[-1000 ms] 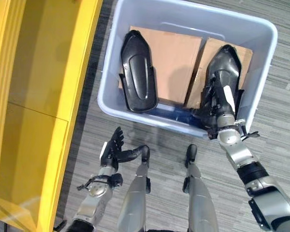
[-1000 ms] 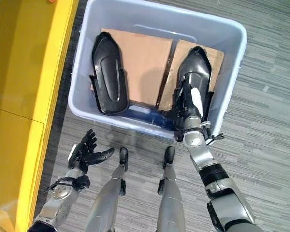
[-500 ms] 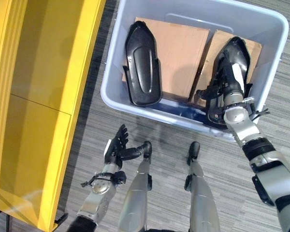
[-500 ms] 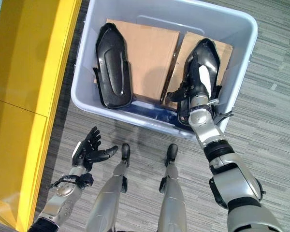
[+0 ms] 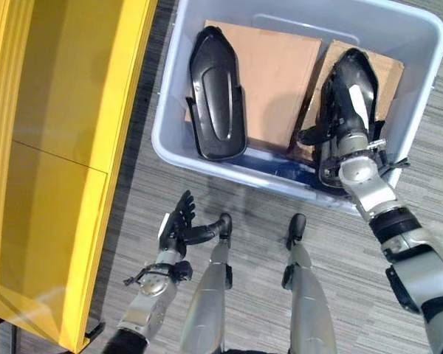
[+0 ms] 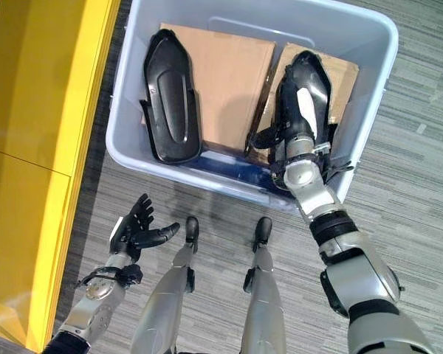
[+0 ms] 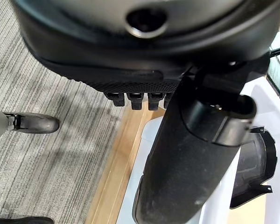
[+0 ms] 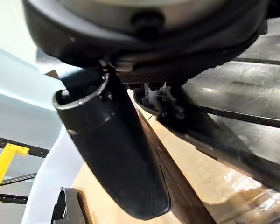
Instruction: Move parts from the plastic box to the shelf.
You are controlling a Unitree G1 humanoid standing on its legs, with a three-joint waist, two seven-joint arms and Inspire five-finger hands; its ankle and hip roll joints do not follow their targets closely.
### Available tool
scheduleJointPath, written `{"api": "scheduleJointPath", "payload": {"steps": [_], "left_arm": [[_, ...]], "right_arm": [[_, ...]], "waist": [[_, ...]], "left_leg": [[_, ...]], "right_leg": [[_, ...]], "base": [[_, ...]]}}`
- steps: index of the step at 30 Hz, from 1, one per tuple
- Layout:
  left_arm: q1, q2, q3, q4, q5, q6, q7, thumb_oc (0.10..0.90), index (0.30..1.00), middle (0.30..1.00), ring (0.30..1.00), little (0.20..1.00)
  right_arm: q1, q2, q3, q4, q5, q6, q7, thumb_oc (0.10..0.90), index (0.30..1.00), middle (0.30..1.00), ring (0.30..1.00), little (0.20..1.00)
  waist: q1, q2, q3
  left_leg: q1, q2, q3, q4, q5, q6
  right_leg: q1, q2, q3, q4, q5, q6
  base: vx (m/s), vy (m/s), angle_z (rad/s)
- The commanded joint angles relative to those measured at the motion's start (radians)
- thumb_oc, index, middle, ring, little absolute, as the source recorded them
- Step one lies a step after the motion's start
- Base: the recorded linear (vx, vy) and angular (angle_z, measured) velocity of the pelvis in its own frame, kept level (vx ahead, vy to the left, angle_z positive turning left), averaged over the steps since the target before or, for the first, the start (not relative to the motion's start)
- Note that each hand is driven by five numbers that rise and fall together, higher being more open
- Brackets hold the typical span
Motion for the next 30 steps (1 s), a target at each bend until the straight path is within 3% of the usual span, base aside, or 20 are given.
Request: {"api": "scheduleJointPath", "payload": {"steps": [1, 8, 15, 30], "left_arm": [[0.03, 0.05, 0.006, -0.098, -0.028, -0.07, 0.014, 0.9, 1.0, 1.0, 1.0, 1.0], [0.038, 0.039, 0.022, -0.096, -0.02, -0.057, 0.031, 0.9, 1.0, 1.0, 1.0, 1.0], [0.041, 0.04, 0.031, -0.1, -0.02, -0.059, 0.034, 0.9, 1.0, 1.0, 1.0, 1.0], [0.08, 0.022, 0.078, -0.128, 0.014, -0.049, 0.053, 0.9, 1.0, 1.0, 1.0, 1.0]], "right_arm": [[-0.075, -0.028, -0.028, -0.089, 0.032, -0.088, -0.042, 0.9, 1.0, 1.0, 1.0, 1.0], [0.089, 0.04, -0.092, -0.228, 0.058, -0.108, -0.048, 0.9, 1.0, 1.0, 1.0, 1.0], [0.09, 0.039, -0.122, -0.248, 0.062, -0.113, -0.071, 0.9, 1.0, 1.0, 1.0, 1.0], [0.501, 0.099, -0.234, -0.716, -0.019, -0.19, -0.035, 0.9, 1.0, 1.0, 1.0, 1.0]], "waist": [[-0.001, -0.019, -0.012], [-0.02, -0.025, -0.012], [-0.022, -0.024, -0.012], [-0.073, -0.053, -0.012]], "left_leg": [[0.028, 0.039, -0.009, 0.059, -0.056, -0.005], [0.021, 0.04, -0.007, 0.057, -0.055, -0.004], [0.024, 0.04, -0.005, 0.052, -0.054, -0.006], [0.032, 0.041, 0.003, 0.059, -0.064, -0.004]], "right_leg": [[0.017, -0.071, -0.007, 0.105, -0.068, 0.054], [0.009, -0.069, -0.005, 0.104, -0.069, 0.053], [0.013, -0.069, -0.004, 0.097, -0.066, 0.055], [0.022, -0.066, 0.004, 0.095, -0.066, 0.057]], "base": [[0.0, 0.0, 0.0], [0.0, 0.001, -0.01], [0.0, 0.0, 0.0], [0.0, 0.0, 0.0]]}}
